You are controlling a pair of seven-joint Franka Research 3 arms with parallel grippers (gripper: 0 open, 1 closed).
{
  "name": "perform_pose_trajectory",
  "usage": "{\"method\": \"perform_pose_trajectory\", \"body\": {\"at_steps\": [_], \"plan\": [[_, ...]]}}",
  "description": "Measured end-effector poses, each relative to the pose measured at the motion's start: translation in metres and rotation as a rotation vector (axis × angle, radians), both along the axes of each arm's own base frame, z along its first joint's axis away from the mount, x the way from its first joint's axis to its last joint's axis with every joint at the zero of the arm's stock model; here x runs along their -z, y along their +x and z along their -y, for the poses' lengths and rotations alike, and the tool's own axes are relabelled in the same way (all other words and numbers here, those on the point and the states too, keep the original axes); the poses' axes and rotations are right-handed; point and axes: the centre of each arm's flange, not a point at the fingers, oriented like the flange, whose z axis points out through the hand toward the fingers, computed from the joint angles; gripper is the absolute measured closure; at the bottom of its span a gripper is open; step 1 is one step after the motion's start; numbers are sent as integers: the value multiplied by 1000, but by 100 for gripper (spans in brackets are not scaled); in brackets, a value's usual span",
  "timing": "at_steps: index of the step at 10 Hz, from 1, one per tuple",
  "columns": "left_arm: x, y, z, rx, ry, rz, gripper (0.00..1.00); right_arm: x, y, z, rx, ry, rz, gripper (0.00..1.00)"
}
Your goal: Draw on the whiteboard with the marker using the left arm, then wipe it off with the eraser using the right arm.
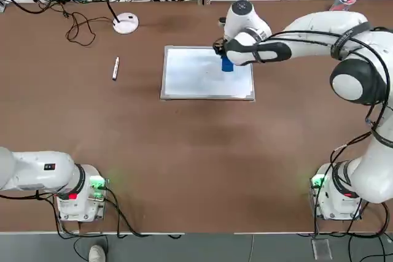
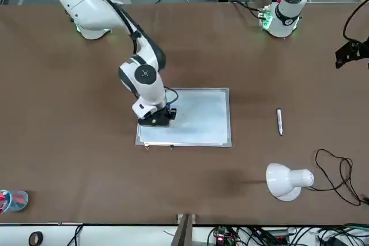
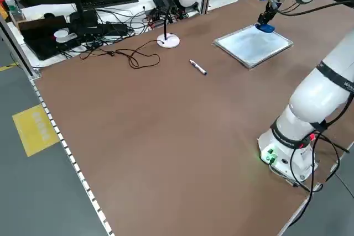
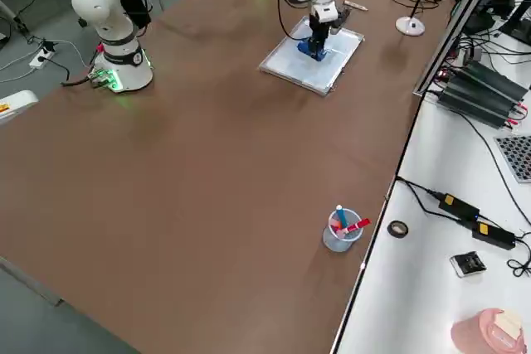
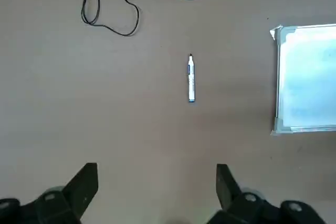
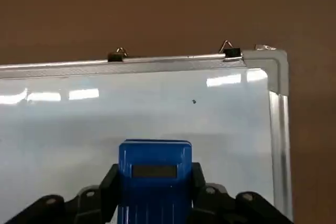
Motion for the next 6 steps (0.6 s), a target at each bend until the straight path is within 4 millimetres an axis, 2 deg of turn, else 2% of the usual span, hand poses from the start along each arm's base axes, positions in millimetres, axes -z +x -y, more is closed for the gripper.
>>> {"method": "perform_pose_trajectory", "body": {"at_steps": [4,6], "plan": [[0,0,0,0,0,0,0,1,-6,-8,-15,14,12,43],[0,0,0,0,0,0,0,8,-12,-10,-14,14,6,43]]}}
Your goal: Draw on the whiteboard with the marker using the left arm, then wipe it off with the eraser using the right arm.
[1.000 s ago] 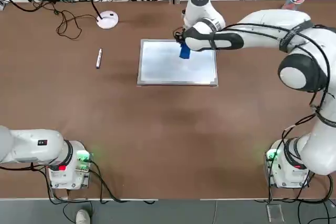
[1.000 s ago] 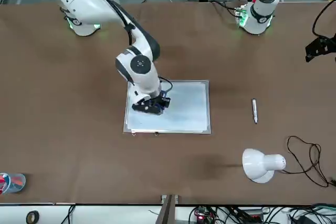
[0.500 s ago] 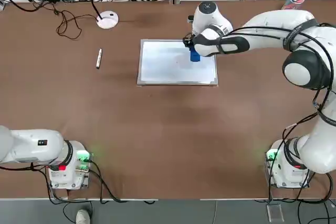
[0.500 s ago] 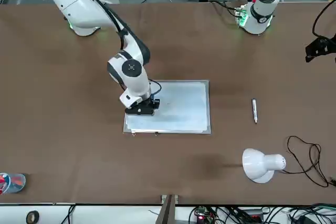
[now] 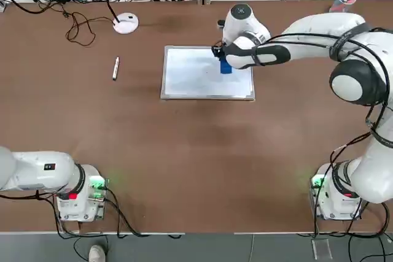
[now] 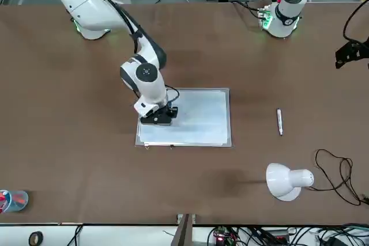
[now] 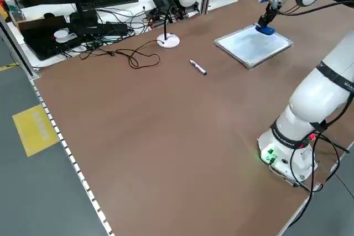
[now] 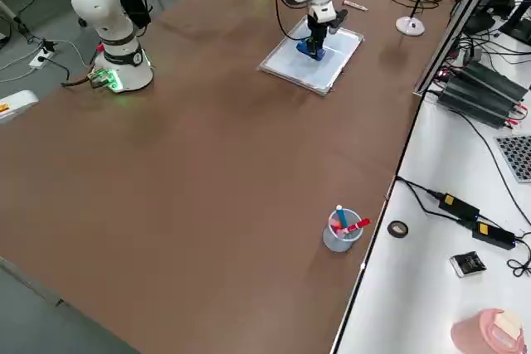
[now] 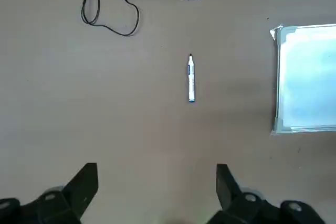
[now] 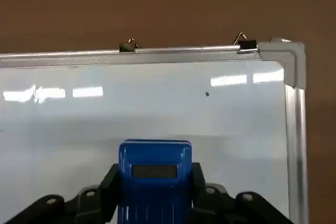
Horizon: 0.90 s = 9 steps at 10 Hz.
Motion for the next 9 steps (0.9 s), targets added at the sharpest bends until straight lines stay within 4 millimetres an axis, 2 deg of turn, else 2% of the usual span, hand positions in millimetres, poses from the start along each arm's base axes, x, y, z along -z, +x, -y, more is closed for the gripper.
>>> {"method": "perform_pose_trajectory", "body": {"at_steps": [5,9], "plan": [[0,0,0,0,0,-1,0,16,-3,3,4,-17,-9,43],[1,0,0,0,0,-1,0,31,-9,-5,14,-14,19,43]]}}
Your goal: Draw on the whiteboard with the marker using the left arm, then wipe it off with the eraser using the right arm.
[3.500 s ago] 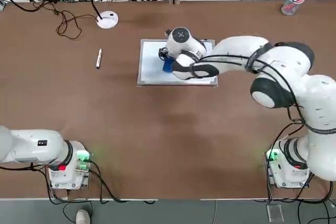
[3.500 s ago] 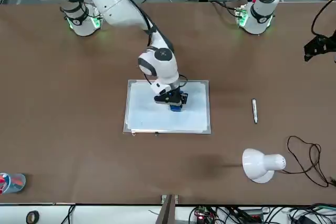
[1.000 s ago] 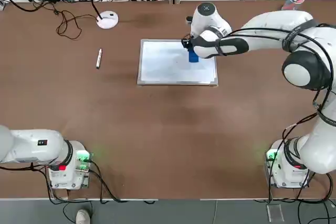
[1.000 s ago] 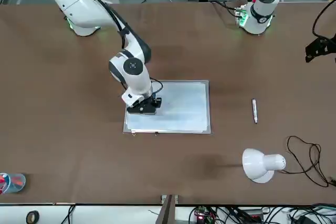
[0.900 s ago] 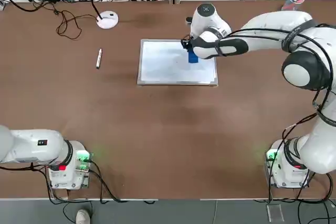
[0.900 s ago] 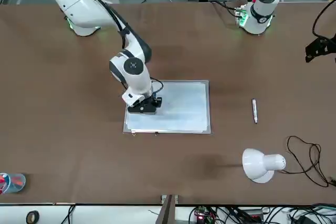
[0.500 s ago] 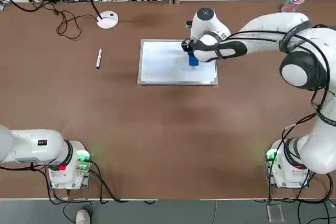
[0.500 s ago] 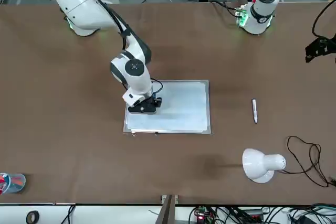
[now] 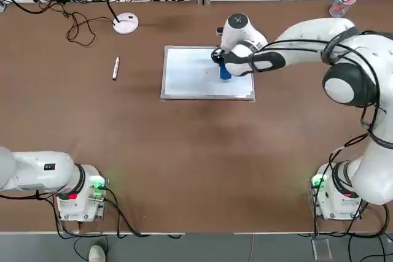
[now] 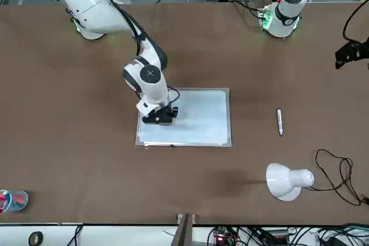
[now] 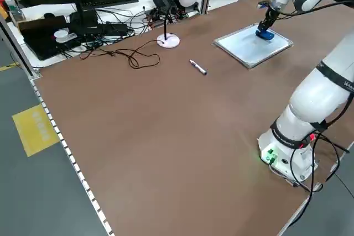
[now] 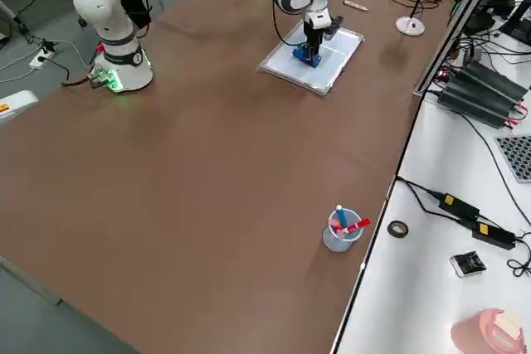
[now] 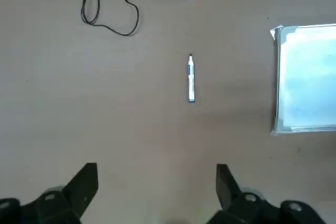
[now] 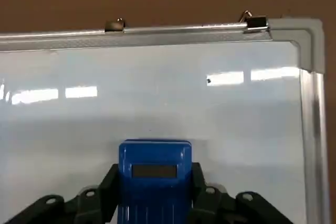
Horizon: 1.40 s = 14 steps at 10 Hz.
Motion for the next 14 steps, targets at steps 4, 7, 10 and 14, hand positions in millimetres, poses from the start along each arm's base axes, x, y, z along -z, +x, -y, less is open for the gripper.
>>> {"method": "perform_pose_trajectory", "body": {"at_steps": [4,7,10,14], "plan": [[0,0,0,0,0,0,0,1,-6,-12,32,18,27,43],[0,0,0,0,0,-1,0,2,-17,-34,52,42,37,43],[2,1,0,0,0,-2,0,3,-29,-65,75,68,47,43],[2,2,0,0,0,-1,0,4,-38,-94,121,96,62,43]]}}
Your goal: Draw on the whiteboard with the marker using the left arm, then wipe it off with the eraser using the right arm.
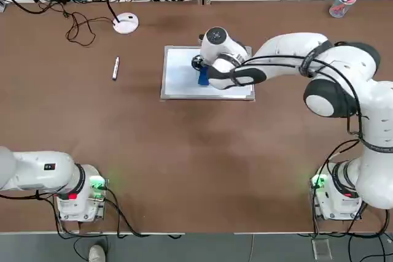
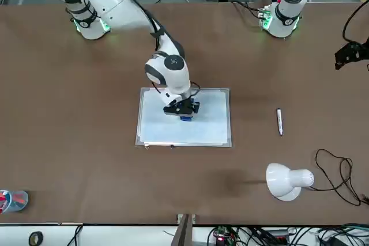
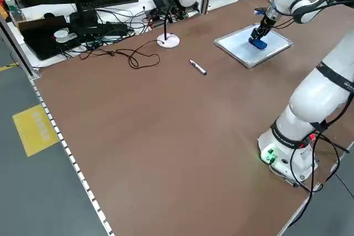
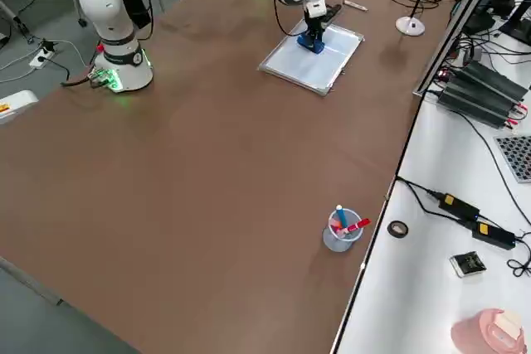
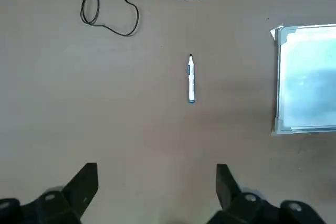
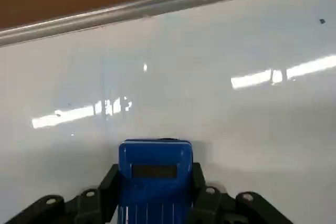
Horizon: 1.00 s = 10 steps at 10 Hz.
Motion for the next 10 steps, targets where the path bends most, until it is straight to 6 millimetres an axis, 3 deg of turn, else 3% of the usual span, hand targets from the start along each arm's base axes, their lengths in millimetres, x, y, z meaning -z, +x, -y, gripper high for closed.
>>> {"method": "perform_pose_trajectory", "body": {"at_steps": [3,6,8,10], "plan": [[0,0,0,0,0,0,0,1,-8,-20,32,23,21,43],[0,0,0,0,0,0,0,0,-7,-22,40,19,21,43],[0,0,0,0,0,0,0,-5,4,-14,52,-10,10,43],[0,0,0,0,0,0,0,-18,28,6,70,-31,-5,43]]}}
